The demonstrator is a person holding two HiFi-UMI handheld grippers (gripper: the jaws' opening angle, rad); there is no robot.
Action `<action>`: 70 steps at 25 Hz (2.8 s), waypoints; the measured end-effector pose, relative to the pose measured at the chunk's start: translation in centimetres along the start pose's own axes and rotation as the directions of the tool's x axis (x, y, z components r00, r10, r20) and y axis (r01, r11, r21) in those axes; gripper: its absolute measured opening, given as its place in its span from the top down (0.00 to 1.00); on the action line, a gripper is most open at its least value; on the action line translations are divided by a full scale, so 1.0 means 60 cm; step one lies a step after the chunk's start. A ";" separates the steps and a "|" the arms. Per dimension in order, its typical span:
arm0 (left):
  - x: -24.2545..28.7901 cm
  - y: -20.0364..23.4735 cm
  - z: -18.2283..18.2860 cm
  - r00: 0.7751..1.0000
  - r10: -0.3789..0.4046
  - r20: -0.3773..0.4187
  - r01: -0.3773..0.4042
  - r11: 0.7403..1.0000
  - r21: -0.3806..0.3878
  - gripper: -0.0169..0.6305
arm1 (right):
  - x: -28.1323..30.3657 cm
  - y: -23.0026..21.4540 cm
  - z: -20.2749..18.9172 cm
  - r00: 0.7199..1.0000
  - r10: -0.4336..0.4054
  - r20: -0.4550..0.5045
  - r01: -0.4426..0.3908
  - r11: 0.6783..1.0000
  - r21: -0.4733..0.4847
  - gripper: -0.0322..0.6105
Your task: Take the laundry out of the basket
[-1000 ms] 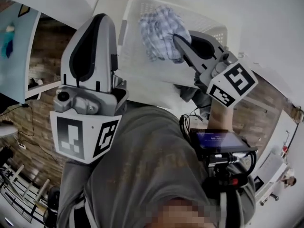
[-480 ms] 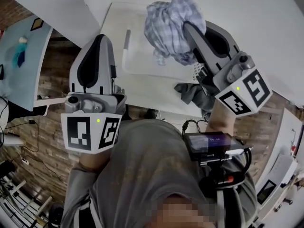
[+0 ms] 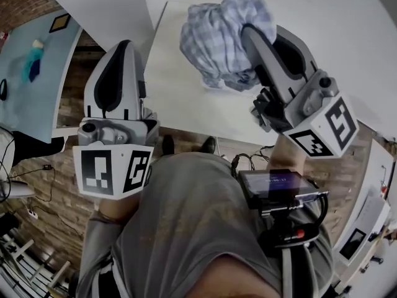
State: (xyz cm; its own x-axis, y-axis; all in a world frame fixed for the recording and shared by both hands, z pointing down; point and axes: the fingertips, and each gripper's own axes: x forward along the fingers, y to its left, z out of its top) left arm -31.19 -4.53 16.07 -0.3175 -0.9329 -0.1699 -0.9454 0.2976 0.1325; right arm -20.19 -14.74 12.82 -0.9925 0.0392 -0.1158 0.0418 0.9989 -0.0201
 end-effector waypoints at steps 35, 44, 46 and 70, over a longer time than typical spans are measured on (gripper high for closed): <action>-0.173 0.212 -0.046 0.964 -0.131 -0.233 0.137 0.991 0.008 0.96 | 0.132 0.252 -0.495 0.864 -0.416 -0.285 0.460 0.881 0.108 0.91; -0.154 0.194 -0.055 0.963 -0.144 -0.229 0.150 0.989 0.009 0.96 | 0.111 0.209 -0.535 0.824 -0.424 -0.377 0.517 0.834 0.192 0.76; -0.151 0.193 -0.049 0.965 -0.146 -0.218 0.152 0.988 0.010 0.96 | 0.105 0.212 -0.534 0.825 -0.413 -0.385 0.513 0.833 0.205 0.71; -0.074 -0.074 -0.022 0.913 -0.400 -0.082 0.398 0.917 -0.038 0.96 | -0.118 0.161 -0.226 0.807 -0.582 -0.098 0.586 0.810 0.015 0.84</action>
State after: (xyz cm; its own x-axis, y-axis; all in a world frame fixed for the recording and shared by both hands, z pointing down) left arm -25.45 -1.97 17.55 0.0942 -0.9873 -0.1277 -0.9902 -0.1062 0.0907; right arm -14.31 -5.06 26.94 -0.8365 -0.5477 0.0157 -0.5464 0.8317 -0.0989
